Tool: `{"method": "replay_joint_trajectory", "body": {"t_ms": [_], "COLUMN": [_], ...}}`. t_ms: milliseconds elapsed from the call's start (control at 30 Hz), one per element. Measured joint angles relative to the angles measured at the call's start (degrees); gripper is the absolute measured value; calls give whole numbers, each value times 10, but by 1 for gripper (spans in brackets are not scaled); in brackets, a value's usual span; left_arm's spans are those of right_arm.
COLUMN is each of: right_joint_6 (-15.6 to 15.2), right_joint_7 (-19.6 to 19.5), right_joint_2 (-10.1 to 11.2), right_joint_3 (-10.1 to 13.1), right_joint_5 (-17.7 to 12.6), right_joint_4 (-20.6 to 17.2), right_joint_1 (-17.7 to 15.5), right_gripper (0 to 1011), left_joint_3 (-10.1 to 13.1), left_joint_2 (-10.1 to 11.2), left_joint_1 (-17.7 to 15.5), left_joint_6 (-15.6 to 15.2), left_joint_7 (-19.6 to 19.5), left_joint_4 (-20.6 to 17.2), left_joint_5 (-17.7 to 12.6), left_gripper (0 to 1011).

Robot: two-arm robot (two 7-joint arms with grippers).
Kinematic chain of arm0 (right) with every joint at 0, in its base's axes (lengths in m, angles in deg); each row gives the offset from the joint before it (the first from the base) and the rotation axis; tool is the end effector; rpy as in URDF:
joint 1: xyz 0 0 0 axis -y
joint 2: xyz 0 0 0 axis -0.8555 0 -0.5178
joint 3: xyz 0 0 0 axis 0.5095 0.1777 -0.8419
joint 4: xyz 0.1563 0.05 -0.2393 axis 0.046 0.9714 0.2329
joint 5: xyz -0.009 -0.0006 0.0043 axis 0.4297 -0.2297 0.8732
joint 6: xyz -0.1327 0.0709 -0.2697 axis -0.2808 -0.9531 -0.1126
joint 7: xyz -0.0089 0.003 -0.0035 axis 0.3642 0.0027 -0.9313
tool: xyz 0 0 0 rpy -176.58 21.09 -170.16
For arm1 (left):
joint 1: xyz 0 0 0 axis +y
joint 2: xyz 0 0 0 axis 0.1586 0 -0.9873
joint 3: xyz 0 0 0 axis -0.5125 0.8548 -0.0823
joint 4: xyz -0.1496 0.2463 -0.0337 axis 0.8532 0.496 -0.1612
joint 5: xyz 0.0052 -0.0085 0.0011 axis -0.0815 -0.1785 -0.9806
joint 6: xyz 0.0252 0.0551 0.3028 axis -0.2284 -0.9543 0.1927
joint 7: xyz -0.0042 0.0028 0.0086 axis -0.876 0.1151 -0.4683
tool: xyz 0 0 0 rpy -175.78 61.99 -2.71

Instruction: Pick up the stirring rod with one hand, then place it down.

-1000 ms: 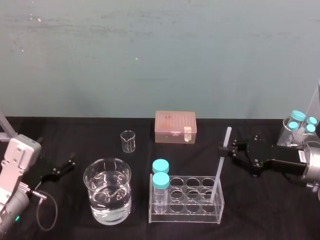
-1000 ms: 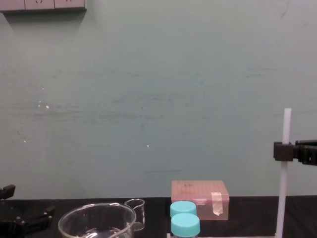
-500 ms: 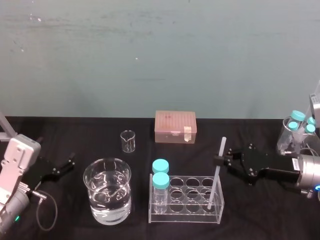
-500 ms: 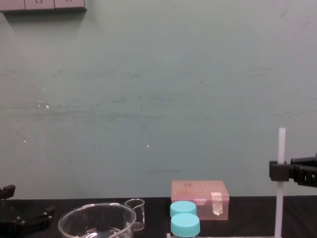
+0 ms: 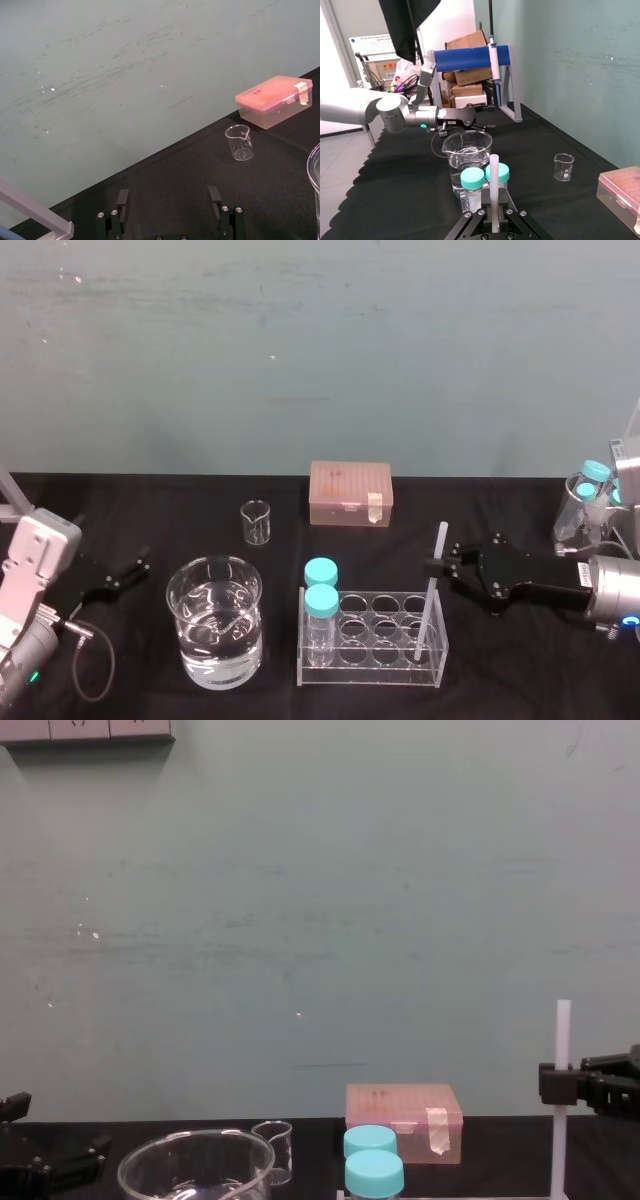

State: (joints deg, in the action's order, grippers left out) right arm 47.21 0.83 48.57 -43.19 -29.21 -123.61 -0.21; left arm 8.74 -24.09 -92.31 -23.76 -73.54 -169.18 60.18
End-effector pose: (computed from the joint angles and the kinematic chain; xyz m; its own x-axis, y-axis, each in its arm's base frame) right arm 0.4375 -0.1296 -0.2434 0.9618 -0.2736 -0.0067 0.2727 0.9602 -0.0599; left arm 0.3581 0.0827 -0.3023 0.2923 0.8803 0.3736 -0.9552 0.2874 0.0702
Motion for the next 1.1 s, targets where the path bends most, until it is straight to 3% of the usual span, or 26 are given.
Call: {"method": "replay_joint_trajectory", "body": {"t_ms": [1100], "right_joint_6": [-5], "right_joint_7": [1], "right_joint_2": [-10], "right_joint_3": [-1], "right_joint_5": [11], "right_joint_4": [14], "right_joint_1": [3], "right_gripper": [71], "left_joint_3": [0], "left_joint_2": [0], "left_joint_1": [0], "left_joint_6": [0], "left_joint_7": [0], "left_joint_4": [0], "left_joint_5": [0], "left_gripper": [1005]}}
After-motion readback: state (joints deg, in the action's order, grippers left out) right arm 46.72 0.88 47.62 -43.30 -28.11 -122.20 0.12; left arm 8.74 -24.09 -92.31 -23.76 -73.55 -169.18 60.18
